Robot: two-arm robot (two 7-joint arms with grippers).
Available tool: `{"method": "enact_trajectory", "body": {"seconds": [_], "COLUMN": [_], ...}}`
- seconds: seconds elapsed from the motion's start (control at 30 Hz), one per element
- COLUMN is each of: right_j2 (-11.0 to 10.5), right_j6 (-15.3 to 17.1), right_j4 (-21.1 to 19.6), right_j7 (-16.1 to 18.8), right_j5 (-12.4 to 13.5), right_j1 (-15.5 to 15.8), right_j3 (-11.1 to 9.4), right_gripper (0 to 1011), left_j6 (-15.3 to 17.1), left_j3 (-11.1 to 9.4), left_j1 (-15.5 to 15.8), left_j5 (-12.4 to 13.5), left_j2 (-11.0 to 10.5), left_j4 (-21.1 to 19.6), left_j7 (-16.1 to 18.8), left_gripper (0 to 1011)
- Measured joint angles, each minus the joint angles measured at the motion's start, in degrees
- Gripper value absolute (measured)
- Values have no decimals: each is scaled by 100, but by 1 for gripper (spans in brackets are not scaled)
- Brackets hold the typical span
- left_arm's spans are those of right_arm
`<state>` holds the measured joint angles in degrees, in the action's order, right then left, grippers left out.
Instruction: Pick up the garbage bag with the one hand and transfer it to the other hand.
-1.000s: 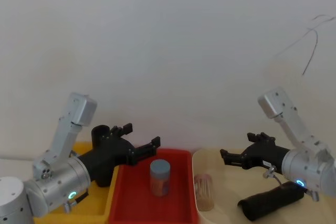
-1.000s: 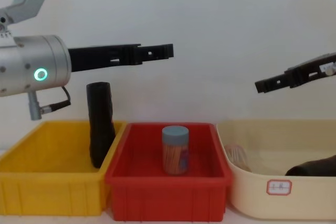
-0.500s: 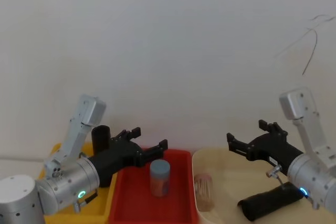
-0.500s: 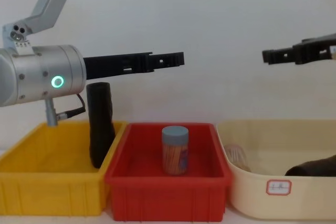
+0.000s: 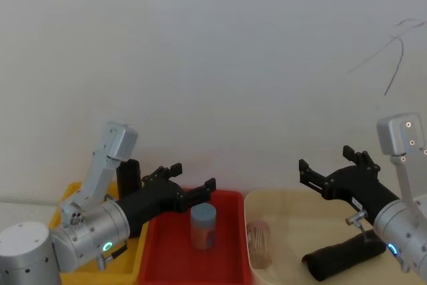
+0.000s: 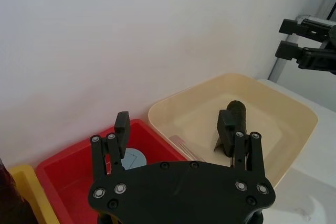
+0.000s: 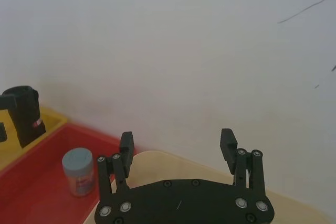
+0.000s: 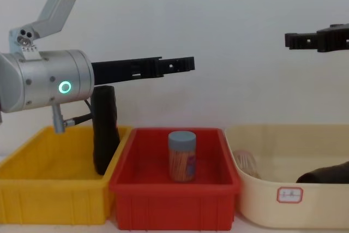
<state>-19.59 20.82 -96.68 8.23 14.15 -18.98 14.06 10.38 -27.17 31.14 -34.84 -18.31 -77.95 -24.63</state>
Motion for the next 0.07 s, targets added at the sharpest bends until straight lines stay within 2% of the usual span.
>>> {"method": "enact_trajectory", "body": {"seconds": [0.07], "right_j2": [13], "right_j6": [-27], "right_j4": [-34], "right_j7": [-34], "right_j5": [1], "right_j1": [35], "right_j3": [-22], "right_gripper": [1000], "left_j6": [-1], "left_j3": [-3], "left_j1": [6], "left_j5": [-2], "left_j2": [6], "left_j4": [12], "left_j7": [-3], "left_gripper": [1000]}}
